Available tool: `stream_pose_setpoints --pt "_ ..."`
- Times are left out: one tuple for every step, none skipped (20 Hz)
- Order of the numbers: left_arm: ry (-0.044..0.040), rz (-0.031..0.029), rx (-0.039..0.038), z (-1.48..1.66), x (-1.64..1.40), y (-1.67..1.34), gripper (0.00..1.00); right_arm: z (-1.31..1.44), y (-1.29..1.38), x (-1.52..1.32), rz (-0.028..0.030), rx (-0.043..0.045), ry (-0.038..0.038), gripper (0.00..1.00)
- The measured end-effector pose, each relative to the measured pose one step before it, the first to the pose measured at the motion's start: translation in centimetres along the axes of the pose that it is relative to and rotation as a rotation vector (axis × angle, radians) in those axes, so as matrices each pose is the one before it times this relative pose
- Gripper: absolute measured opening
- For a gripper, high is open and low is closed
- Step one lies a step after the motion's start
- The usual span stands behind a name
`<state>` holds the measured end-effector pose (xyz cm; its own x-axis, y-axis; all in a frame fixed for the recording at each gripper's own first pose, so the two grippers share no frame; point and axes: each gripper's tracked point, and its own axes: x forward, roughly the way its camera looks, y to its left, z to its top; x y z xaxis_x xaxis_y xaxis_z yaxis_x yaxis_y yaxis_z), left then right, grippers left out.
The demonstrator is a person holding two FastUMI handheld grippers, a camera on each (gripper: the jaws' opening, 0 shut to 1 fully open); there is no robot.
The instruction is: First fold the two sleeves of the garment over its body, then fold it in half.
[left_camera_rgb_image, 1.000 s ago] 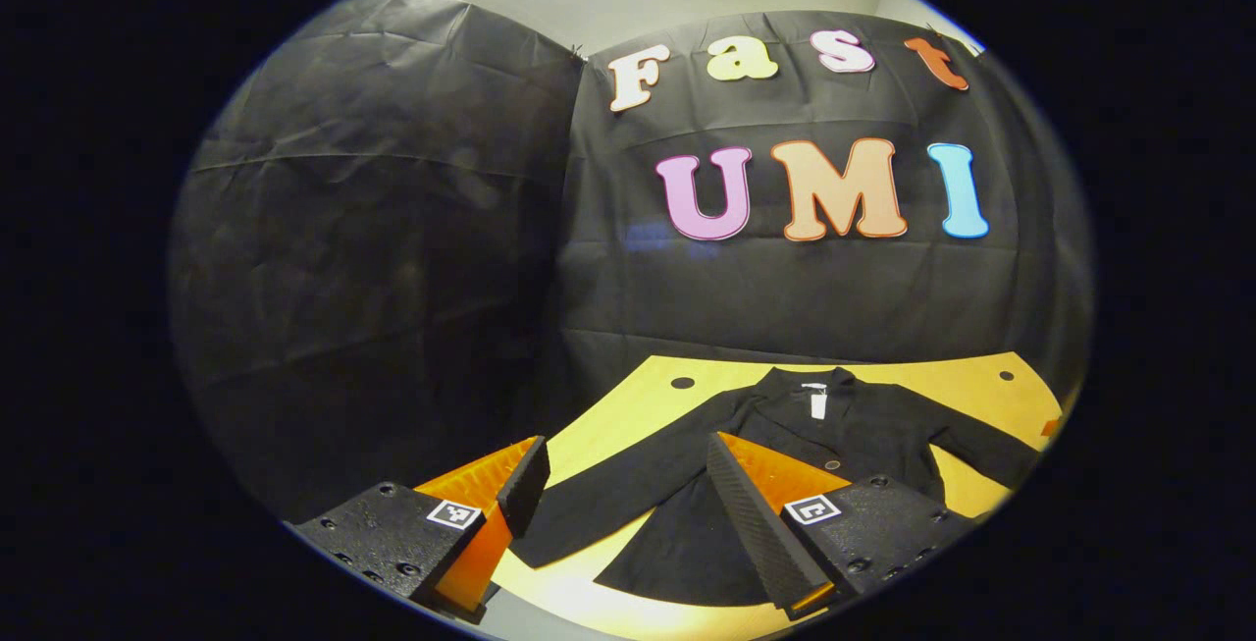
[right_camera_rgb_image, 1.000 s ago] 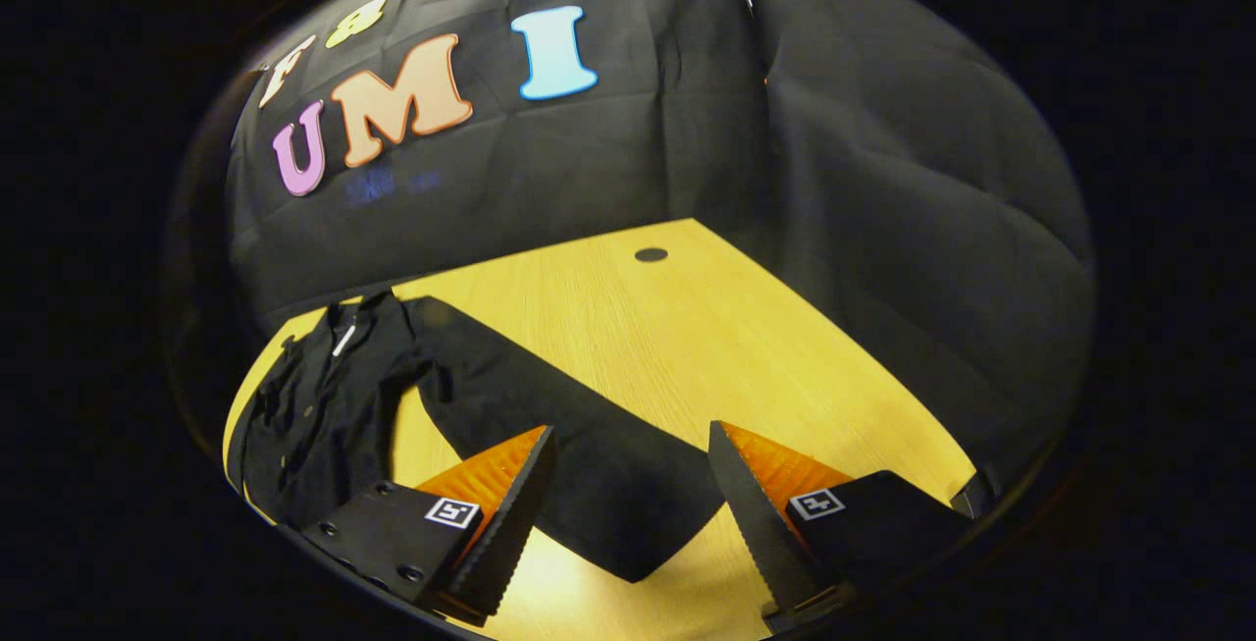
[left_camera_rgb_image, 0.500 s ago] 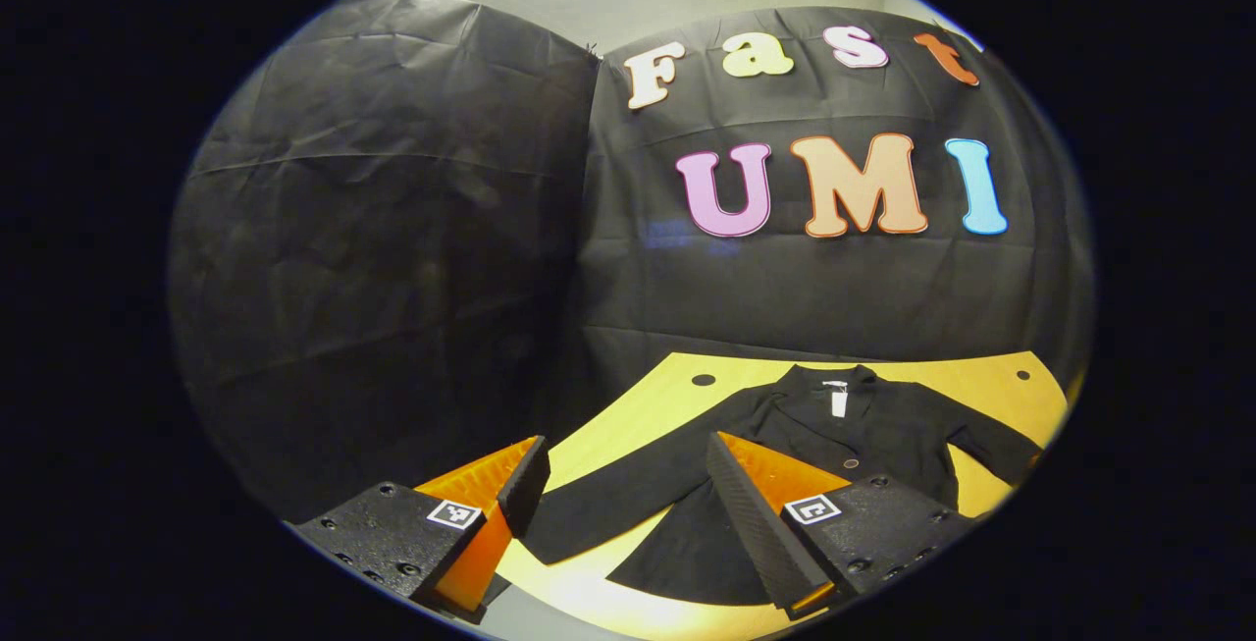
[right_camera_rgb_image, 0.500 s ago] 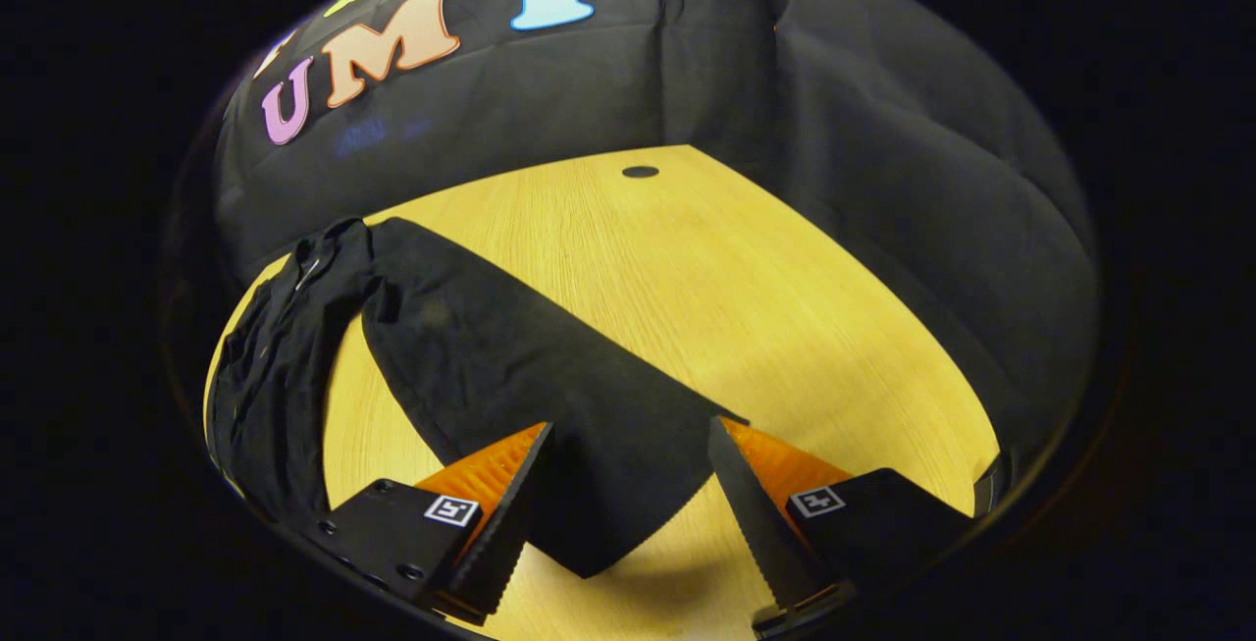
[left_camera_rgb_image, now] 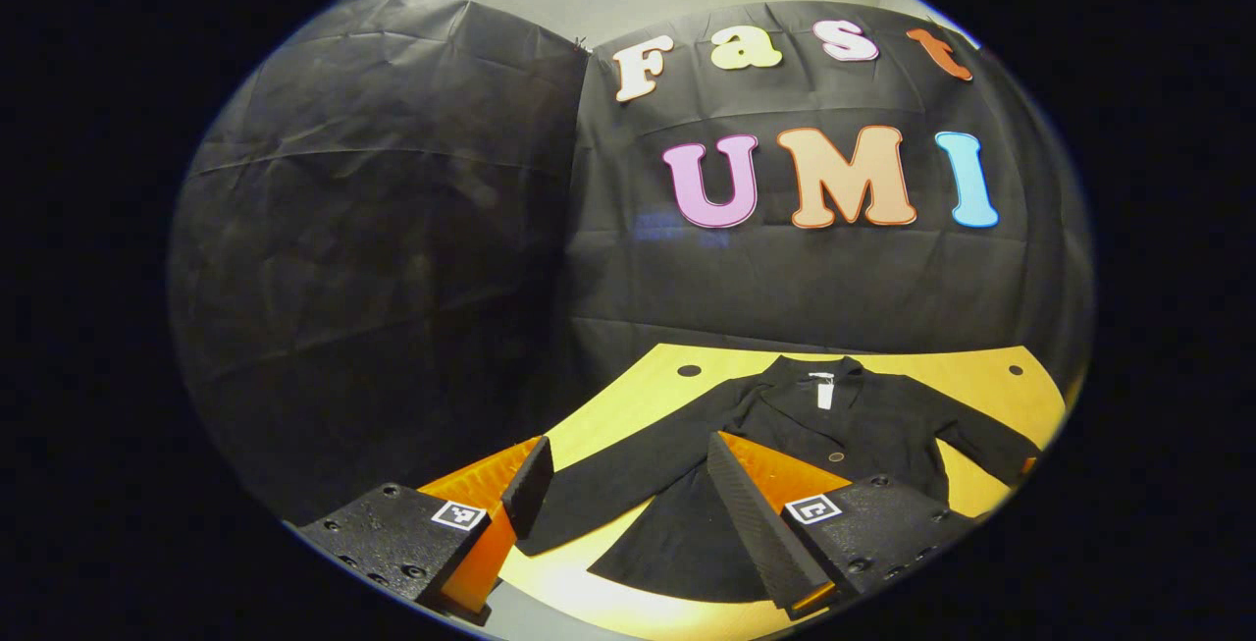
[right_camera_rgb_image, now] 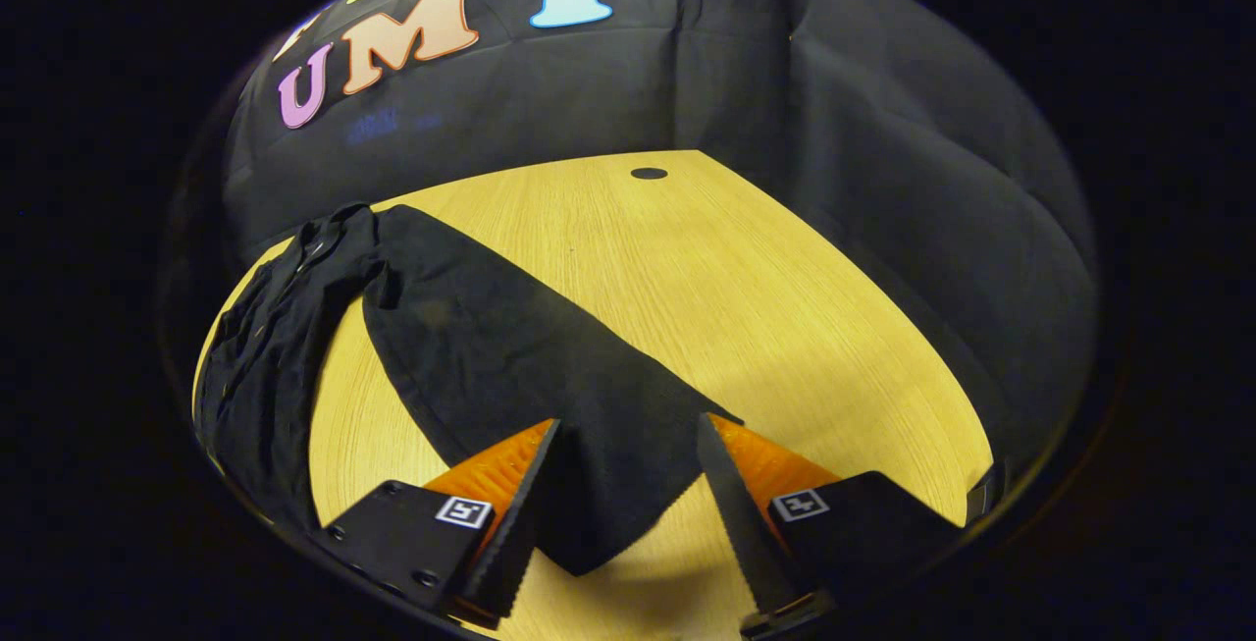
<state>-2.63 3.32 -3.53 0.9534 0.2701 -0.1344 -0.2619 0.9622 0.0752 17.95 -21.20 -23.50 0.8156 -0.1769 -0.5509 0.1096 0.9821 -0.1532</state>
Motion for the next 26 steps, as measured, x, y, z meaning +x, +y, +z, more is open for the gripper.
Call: stream_pose_setpoints --pt "0.0013 -0.00468 -0.00395 -0.08 -0.092 -0.231 0.94 0.069 0.238 0.024 0.00536 -0.00726 -0.00245 0.8" --pt "0.00064 -0.00365 -0.00261 -0.095 -0.109 -0.226 0.94 0.001 0.212 0.054 0.01064 -0.00886 -0.00362 0.74" --pt "0.00253 -0.00059 -0.00002 -0.092 -0.172 -0.16 0.95 0.021 0.13 0.015 0.00747 -0.00626 -0.00181 0.68" --pt "0.00332 -0.00136 0.00119 -0.24 -0.098 -0.165 0.95 0.015 0.285 0.193 0.01082 -0.00374 -0.00249 0.61" --pt "0.00131 -0.00113 0.0009 -0.059 -0.198 -0.223 0.94 -0.072 0.177 -0.237 0.00237 -0.00301 -0.00468 0.53" --pt "0.00149 -0.00151 0.00004 -0.114 -0.286 -0.144 0.94 0.035 0.072 0.158 0.00066 -0.00492 -0.0088 0.46" --pt "-0.00165 -0.003 -0.00055 -0.009 -0.186 -0.263 0.94 -0.15 0.364 -0.055 0.00679 -0.00317 -0.00604 0.39" --pt "-0.00236 -0.0035 0.00104 -0.024 -0.121 -0.249 0.96 0.105 0.32 -0.048 -0.00021 -0.0001 -0.00862 0.28" --pt "0.00352 -0.00328 0.00298 -0.13 -0.1 -0.259 0.98 -0.13 0.154 0.084 0.00059 0.00296 0.00097 0.22" --pt "0.0036 -0.00577 0.00145 -0.279 -0.136 -0.298 0.95 0.069 0.057 0.014 -0.00605 0.01007 0.00162 0.17" --pt "0.00182 -0.00593 -0.0007 -0.054 -0.156 -0.35 0.95 -0.098 -0.063 -0.032 -0.00349 0.01263 0.01289 0.15" --pt "-0.00155 -0.00515 -0.00268 -0.103 -0.067 -0.221 0.94 0.022 0.008 -0.059 0.00044 0.01127 0.0097 0.15" --pt "-0.00114 -0.00703 -0.00403 -0.015 0.005 -0.356 0.94 0.04 0.065 -0.06 0.00689 0.00503 0.0048 0.15" --pt "0.00144 -0.00741 -0.00407 -0.193 -0.021 -0.312 0.94 0.012 0.307 -0.226 0.00194 0.01211 0.00361 0.1" --pt "0.00183 -0.00653 -0.00217 -0.128 -0.047 -0.231 0.97 0.008 0.005 0.29 0.00142 0.00954 0.0047 0.04" --pt "-0.00092 -0.00651 -0.00026 0.002 -0.1 -0.074 0.94 -0.022 -0.069 -0.041 -0.00002 0.00517 0.00457 0.06" --pt "-0.00183 -0.00325 0.00268 0.135 0.017 -0.074 0.94 0.095 0.245 -0.292 -0.00276 0.01399 0.00608 0.07" --pt "-0.00414 -0.00471 0.00393 0.117 -0.036 0.052 0.94 -0.064 -0.026 0.213 -0.00273 0.00701 0.00881 0.03" --pt "-0.00256 -0.0056 0.00567 0.107 0.137 0.051 0.99 -0.049 -0.049 0.032 -0.004 0.00953 0.00285 0.03" --pt "-0.00222 -0.00599 0.00625 0.006 0.072 0.209 0.94 0.012 0.043 -0.056 -0.00394 0.00666 0.00378 0.03" --pt "-0.00049 -0.00636 0.00515 0.068 0.141 0.222 0.94 0.039 0.028 -0.049 -0.00596 0.00767 0.00282 0.03" --pt "0.00486 -0.00759 0.00129 -0.159 0.269 0.213 0.94 0.124 0.11 -0.163 -0.00314 0.00425 0.00644 0.03" --pt "0.0021 -0.01518 -0.0009 -0.025 0.246 0.035 0.94 0.216 -0.031 -0.095 -0.0122 0.01149 -0.00425 0.03" --pt "-0.00183 -0.01435 0.00156 0.077 0.136 0.157 0.94 0.364 0.249 -0.277 -0.00741 0.01436 -0.005 0.03" --pt "0.00158 -0.01419 0.00417 0.044 0.251 0.253 0.94 0.247 0.158 -0.512 -0.00987 0.01495 -0.00769 0.03" --pt "0.00271 -0.0146 0.00512 0.0 0.32 0.207 0.94 0.696 0.497 -0.578 -0.00202 0.01319 -0.01454 0.03"
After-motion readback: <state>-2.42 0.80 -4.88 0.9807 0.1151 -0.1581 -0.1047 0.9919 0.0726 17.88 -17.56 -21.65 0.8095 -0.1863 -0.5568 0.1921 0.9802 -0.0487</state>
